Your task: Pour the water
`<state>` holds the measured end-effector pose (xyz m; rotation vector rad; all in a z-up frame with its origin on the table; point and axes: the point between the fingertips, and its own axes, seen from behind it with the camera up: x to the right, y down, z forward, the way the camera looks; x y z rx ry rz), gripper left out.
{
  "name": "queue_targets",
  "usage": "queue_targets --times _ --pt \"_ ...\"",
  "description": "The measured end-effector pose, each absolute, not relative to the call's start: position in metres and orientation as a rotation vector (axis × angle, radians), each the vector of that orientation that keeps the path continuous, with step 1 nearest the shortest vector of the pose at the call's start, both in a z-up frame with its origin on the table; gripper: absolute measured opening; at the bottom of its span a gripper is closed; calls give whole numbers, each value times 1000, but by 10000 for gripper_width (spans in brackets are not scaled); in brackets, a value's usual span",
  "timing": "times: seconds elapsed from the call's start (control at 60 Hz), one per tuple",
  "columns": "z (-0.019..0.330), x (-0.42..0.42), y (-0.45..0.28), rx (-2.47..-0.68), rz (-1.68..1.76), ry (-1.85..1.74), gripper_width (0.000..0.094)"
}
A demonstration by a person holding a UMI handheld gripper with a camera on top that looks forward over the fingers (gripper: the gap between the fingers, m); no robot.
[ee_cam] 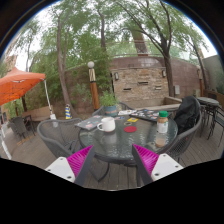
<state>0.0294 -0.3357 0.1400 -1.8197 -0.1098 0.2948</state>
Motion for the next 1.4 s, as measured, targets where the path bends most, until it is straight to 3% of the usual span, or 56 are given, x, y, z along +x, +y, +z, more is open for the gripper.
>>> queue_targets --times 0.35,0.567,0.817,0.883,0.917,0.933,1.1,1.167,1.267,1.4 --pt "119 101 -282 -1805 205 -49 825" --pt "88 193 -201 -1751 39 12 820" --pt "71 224 -99 -1698 -10 43 808" --pt "76 219 -82 -1664 20 51 707" --pt "74 215 -76 -1667 31 48 490" --pt "70 215 -74 -1676 27 45 428" --pt "67 231 -72 -1700 -11 112 410" --pt "69 224 -70 -1704 -34 116 318" --pt "70 211 -63 -1714 -121 30 278" --pt "109 168 -36 -1668 -251 -166 277"
